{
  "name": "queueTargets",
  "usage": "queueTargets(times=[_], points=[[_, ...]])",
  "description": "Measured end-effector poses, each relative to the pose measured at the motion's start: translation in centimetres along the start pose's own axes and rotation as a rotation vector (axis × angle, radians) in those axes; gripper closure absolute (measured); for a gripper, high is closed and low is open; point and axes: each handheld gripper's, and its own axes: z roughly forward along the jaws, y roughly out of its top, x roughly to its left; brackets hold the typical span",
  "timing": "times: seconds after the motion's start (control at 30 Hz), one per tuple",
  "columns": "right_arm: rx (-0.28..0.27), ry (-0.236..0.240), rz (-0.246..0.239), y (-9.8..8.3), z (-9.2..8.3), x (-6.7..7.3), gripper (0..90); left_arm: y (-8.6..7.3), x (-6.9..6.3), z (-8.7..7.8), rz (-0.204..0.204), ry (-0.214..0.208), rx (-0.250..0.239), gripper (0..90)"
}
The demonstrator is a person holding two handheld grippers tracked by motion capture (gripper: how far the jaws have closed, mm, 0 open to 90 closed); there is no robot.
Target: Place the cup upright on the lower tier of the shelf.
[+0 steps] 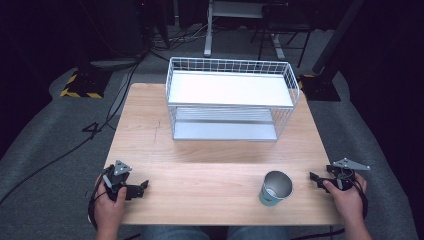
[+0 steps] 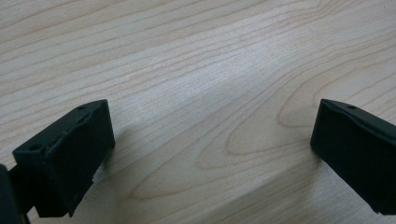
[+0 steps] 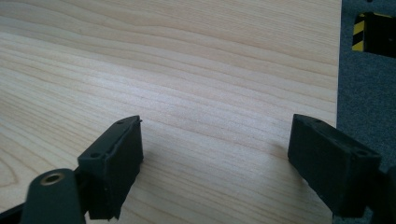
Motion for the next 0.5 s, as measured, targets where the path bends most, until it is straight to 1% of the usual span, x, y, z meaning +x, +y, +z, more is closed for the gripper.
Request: queueTargets(times=[0.1,0.13,0.17,0.2,0.27,0.37,0.4,0.5], points=[[-0.006,0.001,-0.001,-0.1,-0.1,0.0,20.9,0.0,0.0,0.0,-0.002,-0.007,0.003,0.1],[-0.016,0.017,0.009,-0.1,-0.3,0.0,21.1,0.1,0.1,0.0,-0.001,-0.005,0.003,0.1],[-0.016,0.017,0.009,-0.1,-0.3,0.0,21.1,0.1,0.1,0.0,-0.001,-0.005,0.003,0.1],[-0.027,0.017,0.008,-0.1,-0.7,0.0,21.3,0.1,0.1,0.0,0.000,-0.005,0.004,0.1],[-0.034,0.017,0.011,0.0,-0.9,0.1,21.3,0.1,0.1,0.0,-0.002,-0.005,0.003,0.1],[-0.052,0.033,0.014,0.2,-1.8,0.5,21.4,0.1,0.1,0.1,-0.001,0.000,-0.001,0.1],[-0.058,0.037,0.003,0.1,-2.1,0.7,21.4,0.2,0.1,0.2,-0.003,0.001,-0.001,0.1],[-0.063,0.041,0.000,0.0,-2.7,1.0,21.3,0.2,0.1,0.2,-0.008,0.003,-0.002,0.1]])
